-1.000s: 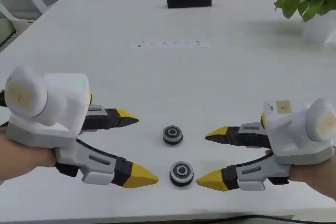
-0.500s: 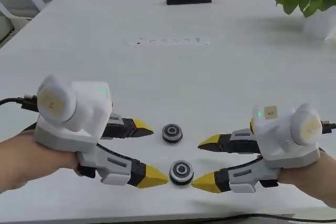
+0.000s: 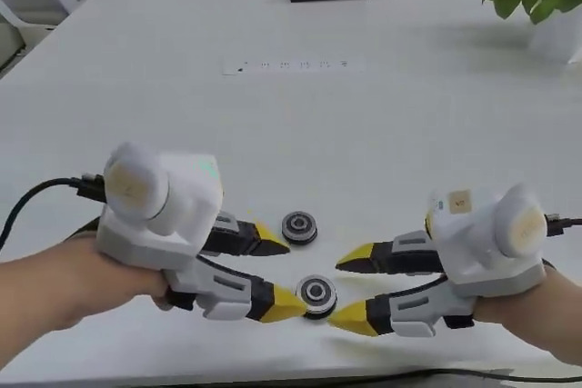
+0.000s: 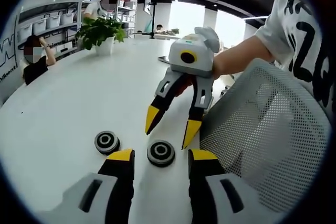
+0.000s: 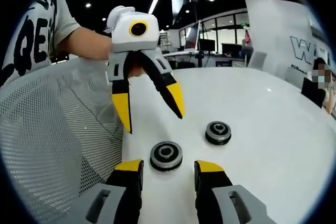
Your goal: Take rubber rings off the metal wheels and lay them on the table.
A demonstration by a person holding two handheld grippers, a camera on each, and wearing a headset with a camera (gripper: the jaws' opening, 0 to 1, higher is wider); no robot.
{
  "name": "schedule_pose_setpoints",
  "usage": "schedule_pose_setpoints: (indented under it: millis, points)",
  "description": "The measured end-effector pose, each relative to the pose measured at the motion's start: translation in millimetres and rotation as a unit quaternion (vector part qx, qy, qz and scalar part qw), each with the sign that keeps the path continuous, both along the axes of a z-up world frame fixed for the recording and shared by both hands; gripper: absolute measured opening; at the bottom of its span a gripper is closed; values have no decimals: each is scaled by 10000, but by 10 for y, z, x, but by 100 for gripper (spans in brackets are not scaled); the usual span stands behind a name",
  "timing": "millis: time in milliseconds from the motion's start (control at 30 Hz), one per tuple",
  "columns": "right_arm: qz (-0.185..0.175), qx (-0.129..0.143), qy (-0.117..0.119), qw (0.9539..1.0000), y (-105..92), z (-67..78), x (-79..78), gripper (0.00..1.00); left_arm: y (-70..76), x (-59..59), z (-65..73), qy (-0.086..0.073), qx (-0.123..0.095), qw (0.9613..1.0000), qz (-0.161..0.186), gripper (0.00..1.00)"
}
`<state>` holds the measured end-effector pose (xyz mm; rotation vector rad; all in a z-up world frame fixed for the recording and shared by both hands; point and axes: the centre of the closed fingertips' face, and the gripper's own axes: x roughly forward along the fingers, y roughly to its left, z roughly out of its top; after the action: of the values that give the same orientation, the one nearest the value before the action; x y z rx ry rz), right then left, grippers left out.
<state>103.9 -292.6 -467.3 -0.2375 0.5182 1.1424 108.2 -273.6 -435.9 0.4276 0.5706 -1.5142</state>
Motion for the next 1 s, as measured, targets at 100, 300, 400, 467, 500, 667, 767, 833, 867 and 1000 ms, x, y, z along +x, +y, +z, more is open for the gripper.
schedule_pose_setpoints:
  millis: [100,300,400,467,500,667,767,833,867,1000]
  points:
    - [7,1,6,10000,6,-7,-2,36,-22,-15,-67,-12,75,9999,-75,31]
    - [-21,24,24,10000,4,-24,-22,35,-92,-16,-106,-132,90,9998,-155,28]
    - [-56,72,72,9999,3,-32,-36,35,-119,-9,-133,-104,92,9998,-127,24]
    - [-85,102,75,9999,-2,-29,-37,35,-137,-25,-139,-106,84,9998,-154,22]
    - [-88,97,71,9999,-4,-30,-40,35,-147,-36,-149,-107,82,9998,-173,22]
    - [-86,65,72,9999,-16,-39,-47,35,-154,-27,-258,-149,217,9995,-193,16]
    - [-87,62,58,9999,-16,-33,-50,35,-173,-1,-258,-195,174,9995,-173,13]
    - [-88,56,53,9999,-18,-34,-52,35,-173,-10,-268,-197,193,9994,-188,11]
    - [-88,48,55,9999,-21,-37,-53,35,-177,-8,-269,-249,180,9993,-200,12]
    - [-95,49,57,9999,-27,-40,-57,34,-179,16,-270,-378,191,9990,-166,8]
